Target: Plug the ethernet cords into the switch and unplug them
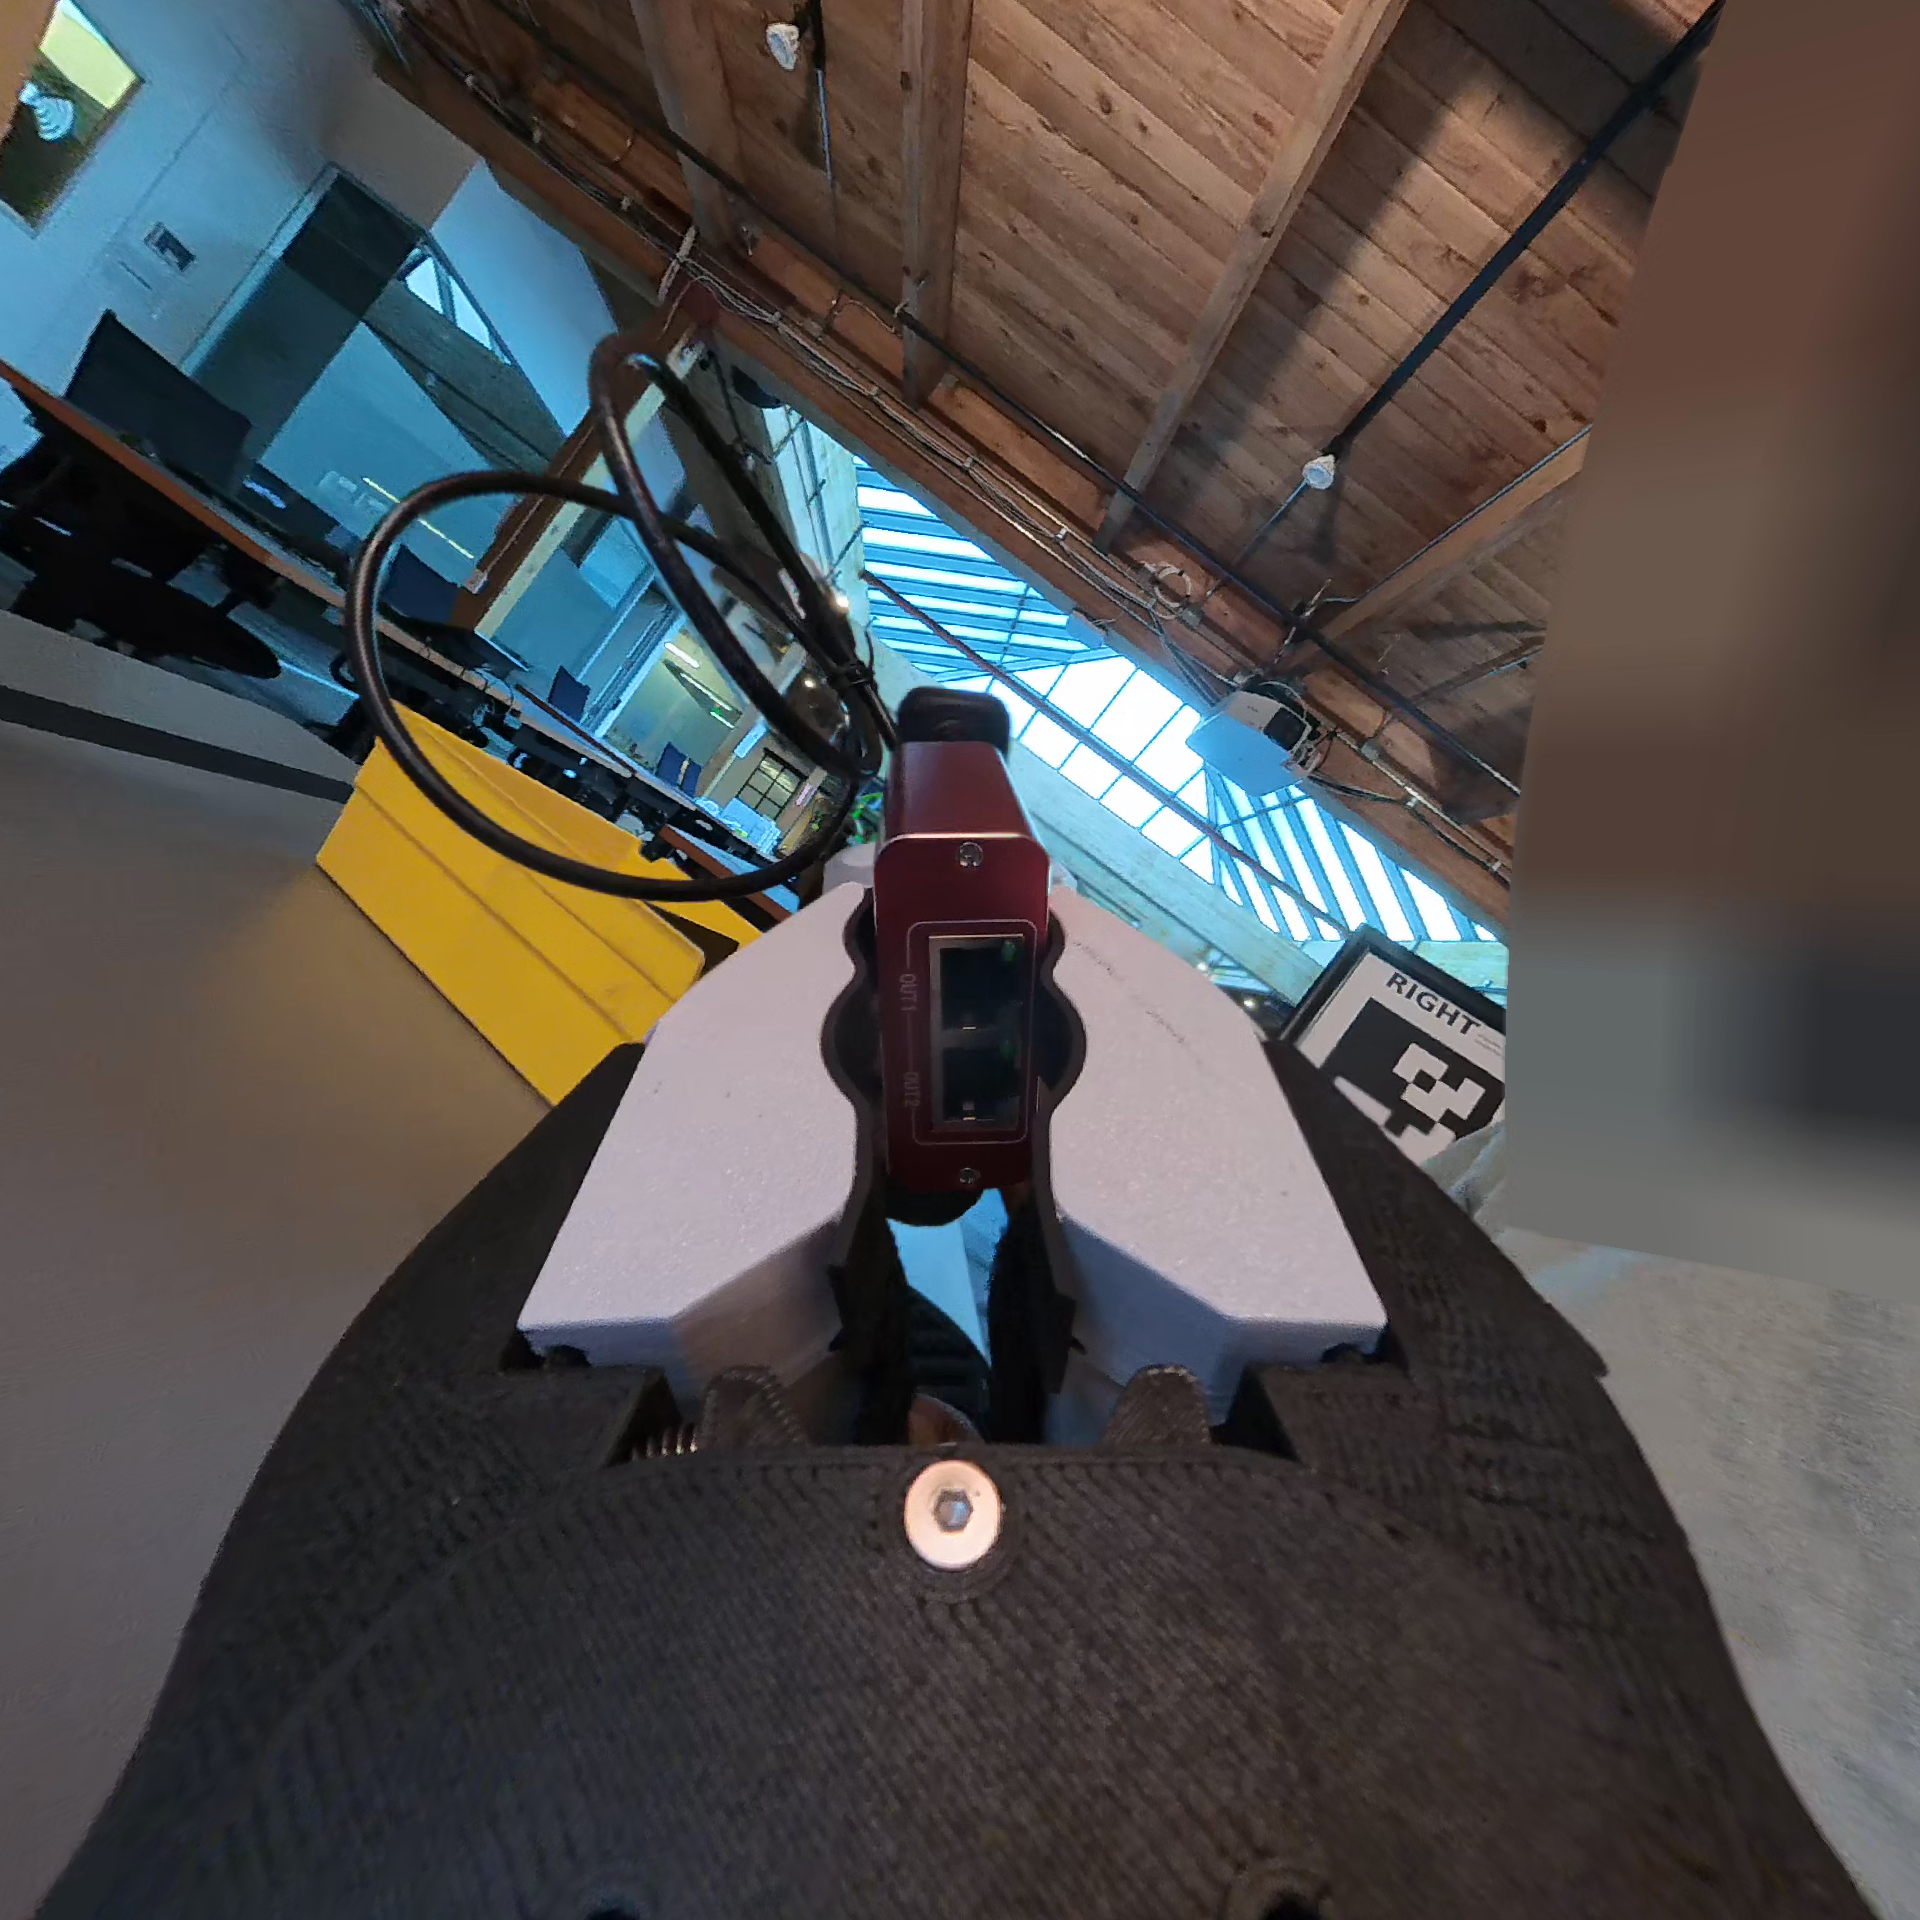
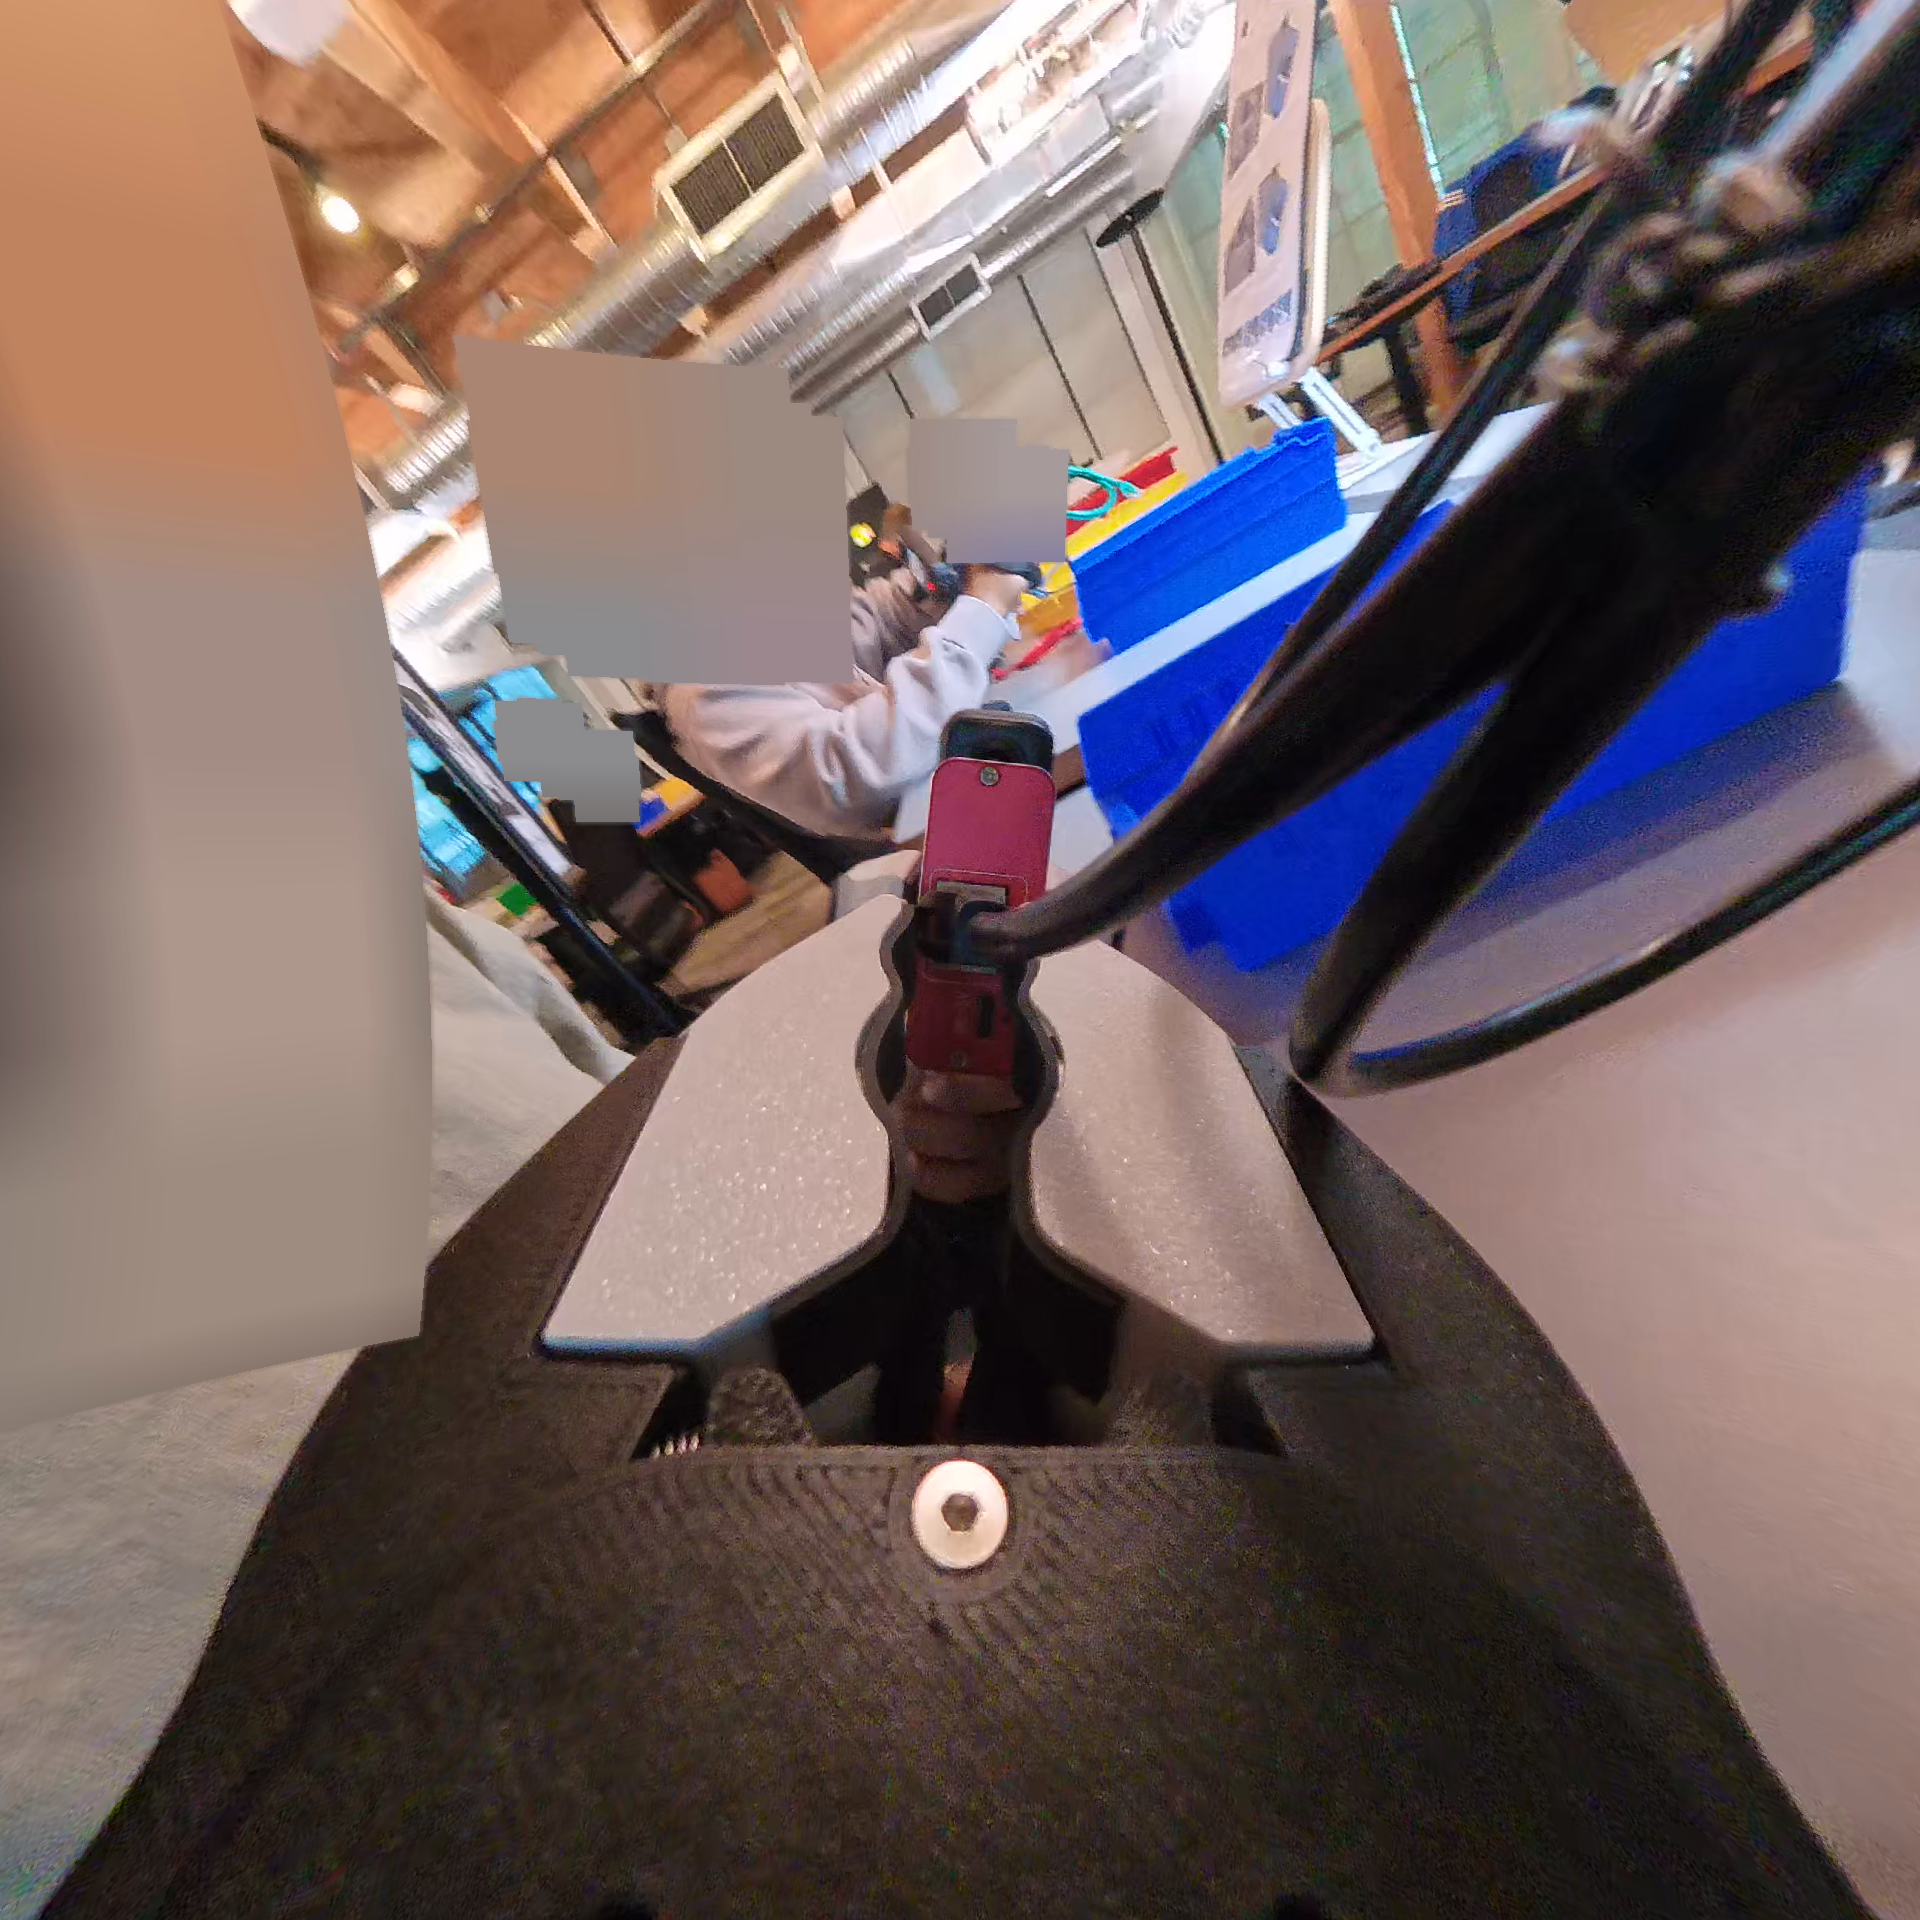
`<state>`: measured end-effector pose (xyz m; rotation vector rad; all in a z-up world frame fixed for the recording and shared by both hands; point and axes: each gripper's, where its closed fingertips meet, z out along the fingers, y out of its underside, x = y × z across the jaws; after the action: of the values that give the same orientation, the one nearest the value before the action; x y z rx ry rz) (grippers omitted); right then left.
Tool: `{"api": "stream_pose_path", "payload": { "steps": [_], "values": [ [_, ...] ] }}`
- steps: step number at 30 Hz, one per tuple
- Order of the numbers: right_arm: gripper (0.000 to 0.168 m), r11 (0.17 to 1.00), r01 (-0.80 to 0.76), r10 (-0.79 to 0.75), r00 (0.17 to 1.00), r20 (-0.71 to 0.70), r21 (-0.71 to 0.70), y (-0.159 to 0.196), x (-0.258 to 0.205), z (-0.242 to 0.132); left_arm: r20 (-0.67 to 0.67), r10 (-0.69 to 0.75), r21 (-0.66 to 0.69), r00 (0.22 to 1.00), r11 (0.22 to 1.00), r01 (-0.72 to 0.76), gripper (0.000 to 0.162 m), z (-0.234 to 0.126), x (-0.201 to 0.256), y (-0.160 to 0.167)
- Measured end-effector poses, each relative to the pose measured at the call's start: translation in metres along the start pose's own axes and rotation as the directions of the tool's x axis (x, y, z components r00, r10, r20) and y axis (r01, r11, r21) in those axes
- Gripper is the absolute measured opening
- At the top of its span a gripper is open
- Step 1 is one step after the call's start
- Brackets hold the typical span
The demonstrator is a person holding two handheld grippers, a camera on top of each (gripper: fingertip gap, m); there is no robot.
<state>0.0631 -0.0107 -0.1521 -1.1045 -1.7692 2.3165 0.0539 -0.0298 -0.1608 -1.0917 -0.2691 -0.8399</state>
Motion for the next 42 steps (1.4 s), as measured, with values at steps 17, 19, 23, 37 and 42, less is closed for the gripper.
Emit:
{"api": "stream_pose_path", "payload": {
  "steps": [17, 19, 23, 37, 42],
  "values": [
    [0.021, 0.823, 0.564, -0.547, 0.762, -0.348, -0.059, -0.006, -0.007, 0.006, -0.004, 0.057, 0.072, 0.998, 0.996, -0.057, 0.027, -0.003, 0.007, -0.01],
    [0.02, 0.808, 0.589, -0.551, 0.751, -0.364, -0.008, -0.008, -0.011, 0.007, -0.039, 0.048, 0.078, 0.998, 0.996, -0.044, 0.027, -0.002, 0.011, -0.011],
    [0.017, 0.807, 0.585, -0.527, 0.772, -0.355, 0.075, -0.011, -0.015, 0.007, -0.086, -0.01, 0.08, 0.996, 0.997, 0.017, 0.027, -0.001, 0.013, -0.011],
    [0.014, 0.757, 0.601, -0.579, 0.799, -0.164, 0.257, -0.006, -0.045, -0.001, -0.175, 0.235, 0.013, 0.956, 0.971, -0.237, 0.027, 0.003, 0.041, 0.002],
    [0.013, 0.733, 0.582, -0.586, 0.803, -0.106, 0.353, -0.006, -0.06, -0.006, -0.217, 0.315, 0.008, 0.924, 0.947, -0.321, 0.027, 0.006, 0.052, 0.008]
  ]
}}
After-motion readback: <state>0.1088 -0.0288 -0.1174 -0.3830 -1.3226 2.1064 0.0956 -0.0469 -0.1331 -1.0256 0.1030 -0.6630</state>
